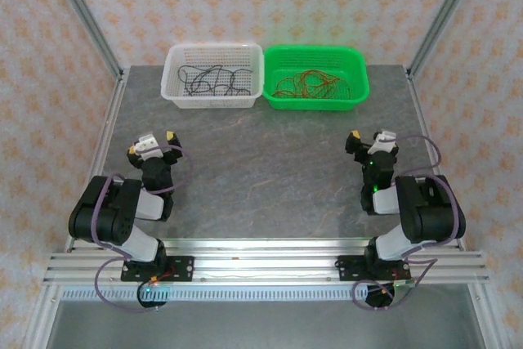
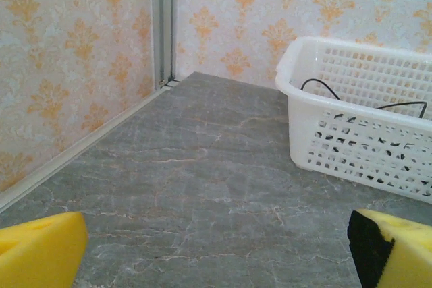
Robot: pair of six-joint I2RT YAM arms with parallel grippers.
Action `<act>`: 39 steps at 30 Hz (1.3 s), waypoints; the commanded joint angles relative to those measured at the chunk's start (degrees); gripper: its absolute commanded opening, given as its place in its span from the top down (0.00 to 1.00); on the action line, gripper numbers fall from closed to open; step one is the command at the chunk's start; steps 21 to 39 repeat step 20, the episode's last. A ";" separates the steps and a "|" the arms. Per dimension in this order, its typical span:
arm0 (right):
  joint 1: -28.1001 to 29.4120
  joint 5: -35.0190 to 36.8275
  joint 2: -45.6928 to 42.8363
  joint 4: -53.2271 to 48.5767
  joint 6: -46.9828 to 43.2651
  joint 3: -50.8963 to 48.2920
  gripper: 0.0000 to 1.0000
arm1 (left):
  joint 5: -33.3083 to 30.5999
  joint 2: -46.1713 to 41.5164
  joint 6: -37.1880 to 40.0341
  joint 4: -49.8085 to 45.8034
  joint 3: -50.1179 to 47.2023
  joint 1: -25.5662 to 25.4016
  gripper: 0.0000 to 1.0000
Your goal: Untangle the cables
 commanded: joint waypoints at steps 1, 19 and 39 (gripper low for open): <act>-0.09 -1.50 -0.55 0.29 0.24 -0.01 0.00 | 2.93 0.38 1.15 2.49 -0.13 0.16 0.01; -0.09 -1.56 -0.30 -0.06 0.34 0.33 0.00 | 8.50 0.23 1.94 -0.50 1.46 0.99 0.01; -0.08 -1.03 -0.49 0.09 0.34 0.28 0.00 | 8.52 0.23 1.95 -0.48 1.34 0.99 0.01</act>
